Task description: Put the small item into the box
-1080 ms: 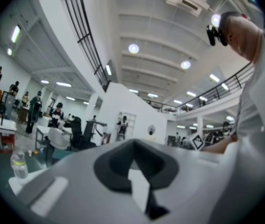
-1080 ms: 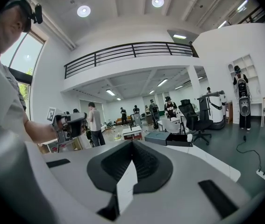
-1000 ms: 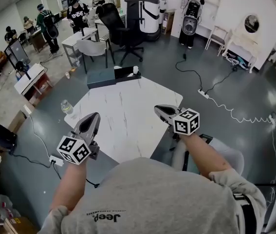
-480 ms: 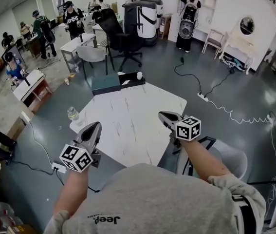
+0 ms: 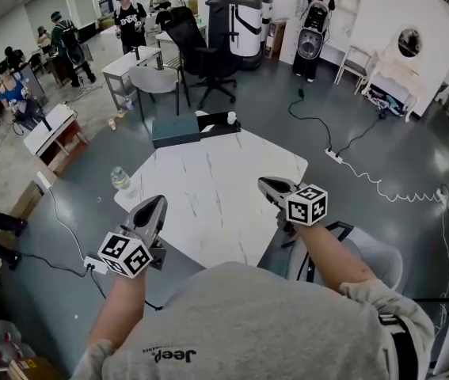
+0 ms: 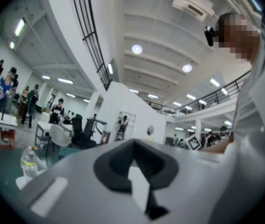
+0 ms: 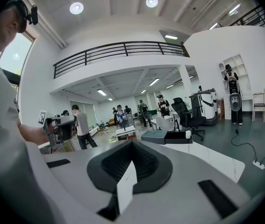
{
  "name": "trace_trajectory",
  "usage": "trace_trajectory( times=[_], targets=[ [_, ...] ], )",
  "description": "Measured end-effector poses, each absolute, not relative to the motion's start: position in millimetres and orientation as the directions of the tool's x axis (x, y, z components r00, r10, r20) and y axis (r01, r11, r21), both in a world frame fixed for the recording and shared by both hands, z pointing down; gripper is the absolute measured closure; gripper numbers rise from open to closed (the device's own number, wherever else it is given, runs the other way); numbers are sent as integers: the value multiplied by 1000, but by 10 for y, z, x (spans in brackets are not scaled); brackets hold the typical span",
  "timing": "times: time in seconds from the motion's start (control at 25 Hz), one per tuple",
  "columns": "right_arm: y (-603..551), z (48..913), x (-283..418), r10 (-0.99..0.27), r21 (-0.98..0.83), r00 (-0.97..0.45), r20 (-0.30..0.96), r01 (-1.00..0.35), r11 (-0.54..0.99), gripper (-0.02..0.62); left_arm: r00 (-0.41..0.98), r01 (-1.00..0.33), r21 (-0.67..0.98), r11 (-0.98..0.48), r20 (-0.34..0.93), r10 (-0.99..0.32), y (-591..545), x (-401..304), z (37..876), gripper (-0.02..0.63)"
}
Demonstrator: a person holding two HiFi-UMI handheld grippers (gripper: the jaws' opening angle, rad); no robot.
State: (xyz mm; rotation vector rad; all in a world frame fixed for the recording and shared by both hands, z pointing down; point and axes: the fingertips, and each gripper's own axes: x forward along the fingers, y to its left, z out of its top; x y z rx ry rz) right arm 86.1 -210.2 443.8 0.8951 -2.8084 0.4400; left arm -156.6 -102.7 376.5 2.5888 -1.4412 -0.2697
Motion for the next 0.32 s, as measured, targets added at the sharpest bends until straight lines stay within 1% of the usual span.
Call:
trace_trajectory(
  times=[0.32],
  targets=[
    [-2142,4476,940,-530,-222,-812,245,-579,784,588,513,-823,239,-516,-78,-855,-1070,-1491,3806,601]
  ],
)
